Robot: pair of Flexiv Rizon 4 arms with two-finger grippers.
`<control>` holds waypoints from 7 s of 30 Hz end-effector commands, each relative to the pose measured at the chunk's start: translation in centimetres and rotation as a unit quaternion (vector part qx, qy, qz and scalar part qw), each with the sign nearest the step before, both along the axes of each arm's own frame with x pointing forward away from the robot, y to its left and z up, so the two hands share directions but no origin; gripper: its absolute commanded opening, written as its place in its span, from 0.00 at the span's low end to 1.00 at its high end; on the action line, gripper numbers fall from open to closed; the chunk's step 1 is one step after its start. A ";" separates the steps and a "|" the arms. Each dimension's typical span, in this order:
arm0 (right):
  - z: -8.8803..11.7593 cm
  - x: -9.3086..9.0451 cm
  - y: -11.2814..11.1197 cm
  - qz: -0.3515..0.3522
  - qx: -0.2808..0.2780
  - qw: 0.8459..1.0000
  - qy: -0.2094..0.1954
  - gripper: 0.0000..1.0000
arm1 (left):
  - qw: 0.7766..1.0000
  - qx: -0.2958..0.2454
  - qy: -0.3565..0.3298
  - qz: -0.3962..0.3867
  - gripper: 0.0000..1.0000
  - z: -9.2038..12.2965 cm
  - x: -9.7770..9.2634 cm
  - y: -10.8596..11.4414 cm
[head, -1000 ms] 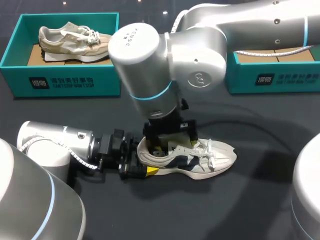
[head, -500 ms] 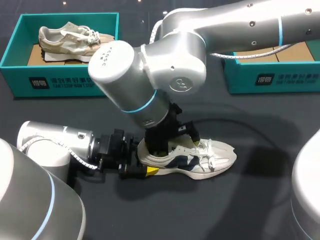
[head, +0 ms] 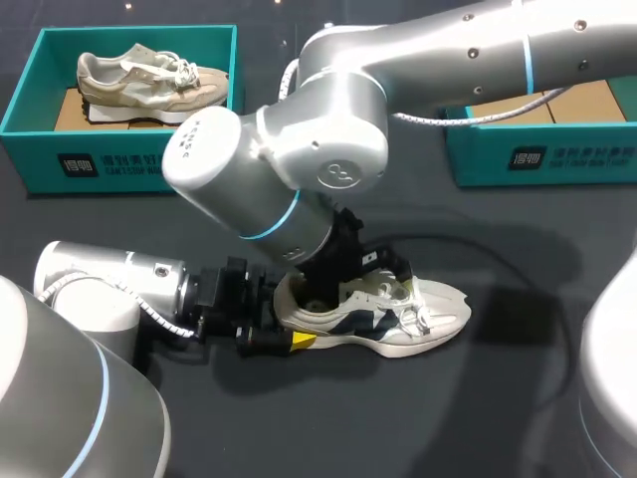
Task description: Take the shoe out of the shoebox, open the shoe tongue, remove and reinsert the insole, then place the shoe into the shoebox
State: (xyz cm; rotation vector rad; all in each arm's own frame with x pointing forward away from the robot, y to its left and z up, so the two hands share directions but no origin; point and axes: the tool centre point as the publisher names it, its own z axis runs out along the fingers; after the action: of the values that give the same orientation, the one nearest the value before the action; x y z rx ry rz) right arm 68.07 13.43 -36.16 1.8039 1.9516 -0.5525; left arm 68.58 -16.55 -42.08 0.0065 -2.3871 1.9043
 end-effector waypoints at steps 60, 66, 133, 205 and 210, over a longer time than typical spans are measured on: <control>3.8 -0.9 -0.5 -0.077 0.165 0.982 0.050 0.00 | 1.000 0.000 0.000 0.000 0.00 -0.1 0.1 0.1; 4.5 -0.8 -3.9 0.051 0.302 0.950 0.062 0.00 | 1.000 0.000 0.000 0.000 0.00 -0.1 0.1 0.1; 1.2 -0.6 -8.6 0.008 0.347 0.930 0.122 0.42 | 1.000 0.000 0.000 0.000 0.00 -0.1 0.1 0.1; 15.3 2.6 0.2 0.443 0.207 0.853 0.181 0.52 | 1.000 0.000 0.000 0.000 0.00 -0.1 0.1 0.1; 14.8 2.3 1.7 0.504 0.186 0.819 0.201 0.52 | 1.000 0.000 0.000 0.000 0.00 -0.1 0.1 0.1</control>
State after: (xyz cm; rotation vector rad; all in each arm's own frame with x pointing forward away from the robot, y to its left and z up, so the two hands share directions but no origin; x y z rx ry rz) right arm 69.71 12.67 -21.11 0.8036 3.0110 -0.0411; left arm 68.61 -16.53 -42.08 0.0065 -2.3872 1.9042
